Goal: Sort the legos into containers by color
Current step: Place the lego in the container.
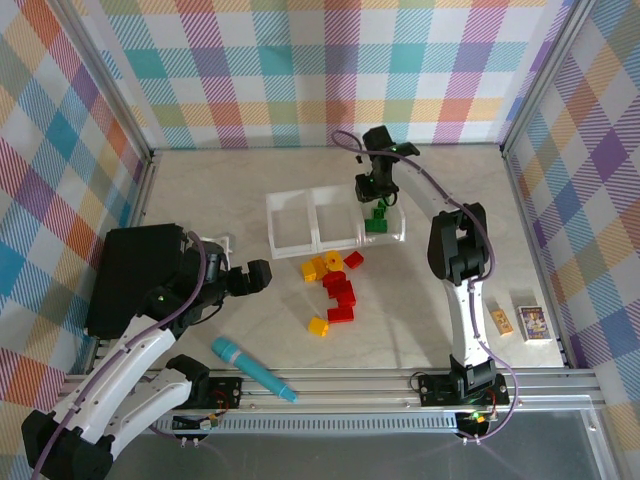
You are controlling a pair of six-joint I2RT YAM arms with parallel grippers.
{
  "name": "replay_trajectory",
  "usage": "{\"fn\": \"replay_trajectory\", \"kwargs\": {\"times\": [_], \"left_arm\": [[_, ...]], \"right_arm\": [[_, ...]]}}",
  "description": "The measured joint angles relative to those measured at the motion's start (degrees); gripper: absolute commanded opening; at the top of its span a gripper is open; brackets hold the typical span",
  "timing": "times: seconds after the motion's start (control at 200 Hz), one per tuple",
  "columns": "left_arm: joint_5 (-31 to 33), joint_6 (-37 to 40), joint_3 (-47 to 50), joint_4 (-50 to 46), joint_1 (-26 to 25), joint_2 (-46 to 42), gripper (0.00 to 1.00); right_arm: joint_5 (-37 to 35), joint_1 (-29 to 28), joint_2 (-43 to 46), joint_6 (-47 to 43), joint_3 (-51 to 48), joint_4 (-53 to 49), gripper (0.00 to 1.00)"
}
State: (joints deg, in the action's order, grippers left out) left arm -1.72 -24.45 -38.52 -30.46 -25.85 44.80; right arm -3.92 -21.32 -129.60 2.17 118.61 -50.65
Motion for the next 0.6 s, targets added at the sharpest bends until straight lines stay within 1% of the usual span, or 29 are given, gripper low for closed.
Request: {"fn": "replay_trajectory", "kwargs": {"times": [0.14, 0.4, 0.49, 0.6], "left_arm": [[-0.35, 0.02, 0.00, 0.07, 0.00, -0.17, 1.00], [-0.35, 0.02, 0.00, 0.31, 0.00, 1.22, 1.00], [-0.33, 0.02, 0.00, 0.35, 0.00, 1.31, 1.00], [-0.31, 0.02, 0.00, 0.39, 0.00, 1.31, 1.00]], "right_arm": [[0.37, 0.00, -0.11, 0.09, 0.00, 0.13, 0.32], [0.61, 0.28, 0.61, 0.31, -2.60, 1.68, 0.41], [0.59, 0.37, 0.98, 0.52, -2.64, 1.66, 0.51], [0.59, 0.37, 2.64, 0.55, -3.96, 1.79, 0.53]]}}
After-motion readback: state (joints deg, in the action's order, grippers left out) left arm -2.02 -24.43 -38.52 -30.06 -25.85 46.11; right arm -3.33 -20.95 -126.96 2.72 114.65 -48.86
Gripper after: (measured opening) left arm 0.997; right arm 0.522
